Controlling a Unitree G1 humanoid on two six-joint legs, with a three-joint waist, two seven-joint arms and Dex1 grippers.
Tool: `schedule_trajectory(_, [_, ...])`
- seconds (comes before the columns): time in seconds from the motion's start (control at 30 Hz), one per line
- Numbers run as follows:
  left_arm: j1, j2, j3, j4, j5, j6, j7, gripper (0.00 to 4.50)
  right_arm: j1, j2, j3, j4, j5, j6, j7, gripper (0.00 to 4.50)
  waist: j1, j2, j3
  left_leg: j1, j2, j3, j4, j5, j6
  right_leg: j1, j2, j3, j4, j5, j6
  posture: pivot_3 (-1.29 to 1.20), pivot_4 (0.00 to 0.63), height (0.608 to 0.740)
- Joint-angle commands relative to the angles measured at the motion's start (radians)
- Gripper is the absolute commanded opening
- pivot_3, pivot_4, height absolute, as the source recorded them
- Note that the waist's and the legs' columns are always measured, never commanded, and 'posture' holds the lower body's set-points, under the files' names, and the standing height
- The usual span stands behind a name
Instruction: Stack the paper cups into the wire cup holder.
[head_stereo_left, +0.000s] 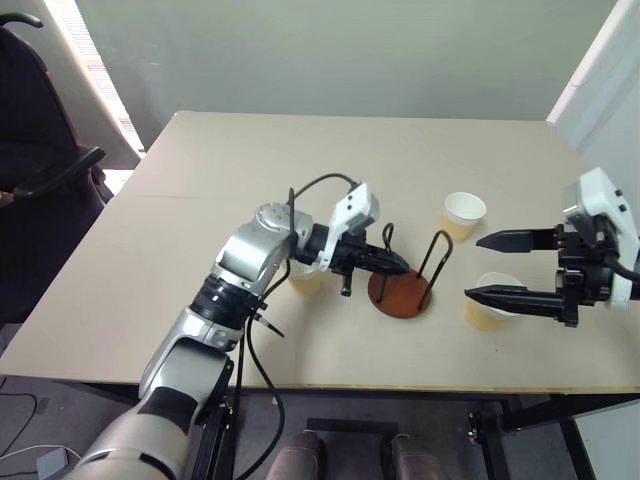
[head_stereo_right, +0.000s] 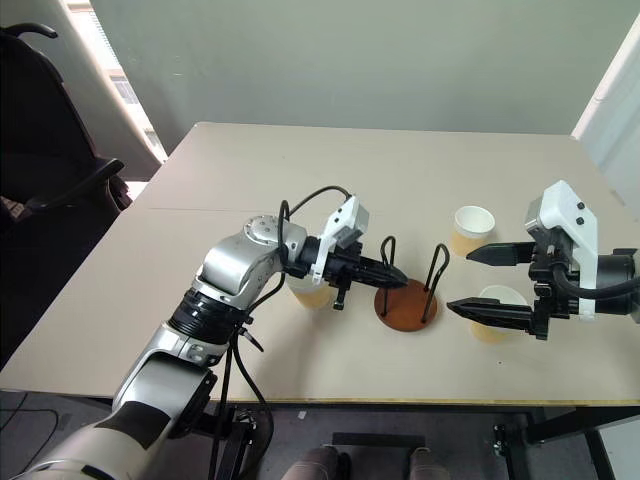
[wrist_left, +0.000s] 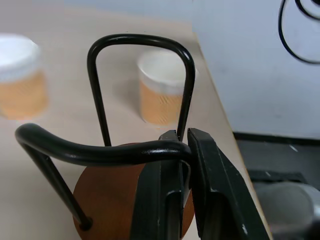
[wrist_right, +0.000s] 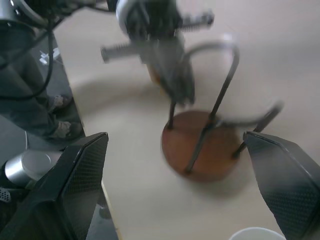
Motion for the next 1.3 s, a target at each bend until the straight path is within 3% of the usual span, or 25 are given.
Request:
schedule_trajectory(0.03, [-0.006,0.002,-0.006,-0.035,0.01,-0.032,-0.012,0.03,0.005,-0.021,-0.053,-0.018,0.031,0.003,-0.024,4.5,0.0,0.0,0.0,0.0,0.0,0.0,0.0,0.0,0.0,0.0,0.0,0.0,0.0,0.0,0.0,0.0,0.15,0.74])
schedule_trajectory(0.4, [0.081,0.004,-0.07,-0.045,0.081,-0.084,0.009,0.03,0.016,-0.037,-0.039,-0.018,0.052,-0.028,-0.041,4.5,0.0,0.0,0.0,0.0,-0.002,0.0,0.001,0.0,0.002,0.001,-0.001,0.001,0.0,0.0,0.003,0.0,0.15,0.74])
schedule_trajectory(0.83, [0.127,0.083,-0.106,-0.155,0.161,-0.107,0.023,4.48,-0.051,-0.041,0.086,0.032,0.01,-0.108,-0.021,4.5,-0.002,0.0,-0.001,0.0,-0.003,-0.001,0.001,0.0,0.003,0.002,-0.002,0.002,0.0,0.0,0.004,0.0,0.15,0.74])
schedule_trajectory(1.3, [0.085,0.227,-0.044,-0.299,0.173,-0.085,0.048,4.48,-0.174,-0.035,0.249,0.122,-0.112,-0.198,0.012,4.5,-0.007,0.001,-0.001,0.001,-0.003,-0.001,0.001,0.0,0.004,0.001,-0.002,0.001,0.001,0.0,0.003,0.0,0.15,0.74])
